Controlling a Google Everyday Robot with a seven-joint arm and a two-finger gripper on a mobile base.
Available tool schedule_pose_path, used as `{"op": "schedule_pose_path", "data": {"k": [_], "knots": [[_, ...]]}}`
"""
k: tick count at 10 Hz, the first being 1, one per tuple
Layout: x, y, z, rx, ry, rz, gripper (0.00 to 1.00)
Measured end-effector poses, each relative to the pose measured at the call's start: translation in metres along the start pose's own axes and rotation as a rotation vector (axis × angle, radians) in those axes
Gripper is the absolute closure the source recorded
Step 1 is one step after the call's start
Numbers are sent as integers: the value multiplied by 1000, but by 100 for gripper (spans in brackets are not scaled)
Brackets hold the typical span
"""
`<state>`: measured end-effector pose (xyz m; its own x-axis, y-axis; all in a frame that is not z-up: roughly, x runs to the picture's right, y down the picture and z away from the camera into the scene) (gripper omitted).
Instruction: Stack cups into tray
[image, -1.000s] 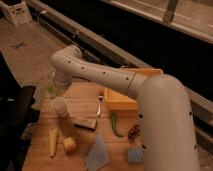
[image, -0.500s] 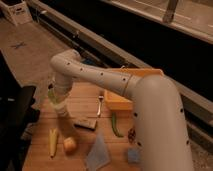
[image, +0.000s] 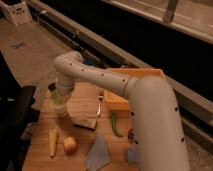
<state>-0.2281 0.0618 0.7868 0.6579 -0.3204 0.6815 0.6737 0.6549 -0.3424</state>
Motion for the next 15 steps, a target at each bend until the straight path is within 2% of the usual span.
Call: {"op": "schedule_pose_path", "data": {"k": [1,2,5,12,15], "knots": [[1,-1,1,0,-2,3,50],[4,-3,6,-8,-15,6,37],[7,-2,12,-20,-57,-4,37],[7,-1,12,-26,-50,-2,37],[6,3,21,-66,-28,3,37]]}}
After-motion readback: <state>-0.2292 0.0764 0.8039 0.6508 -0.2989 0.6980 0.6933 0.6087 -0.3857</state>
